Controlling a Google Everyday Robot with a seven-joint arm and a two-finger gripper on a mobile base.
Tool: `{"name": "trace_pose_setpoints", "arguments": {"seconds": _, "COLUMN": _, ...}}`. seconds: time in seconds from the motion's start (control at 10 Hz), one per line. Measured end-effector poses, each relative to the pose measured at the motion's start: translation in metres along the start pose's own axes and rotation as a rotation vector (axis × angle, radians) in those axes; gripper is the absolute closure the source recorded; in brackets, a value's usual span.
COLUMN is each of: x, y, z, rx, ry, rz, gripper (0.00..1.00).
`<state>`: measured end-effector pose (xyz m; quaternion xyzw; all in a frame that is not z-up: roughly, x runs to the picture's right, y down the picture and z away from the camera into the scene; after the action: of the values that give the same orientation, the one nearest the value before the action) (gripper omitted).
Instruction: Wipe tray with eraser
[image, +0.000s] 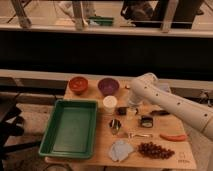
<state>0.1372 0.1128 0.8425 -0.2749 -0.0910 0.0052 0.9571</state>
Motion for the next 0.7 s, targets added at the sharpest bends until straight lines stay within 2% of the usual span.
{"name": "trace_pose_setpoints", "arguments": {"seconds": 0.4, "x": 0.015, "y": -0.012, "z": 0.013, "rx": 0.004, "ry": 0.001, "rz": 0.038, "gripper": 0.20}}
{"name": "trace_pose_setpoints", "arguments": {"seconds": 0.7, "x": 0.022, "y": -0.013, "z": 0.030, "rx": -0.034, "ry": 0.013, "rz": 0.046, "gripper": 0.20}}
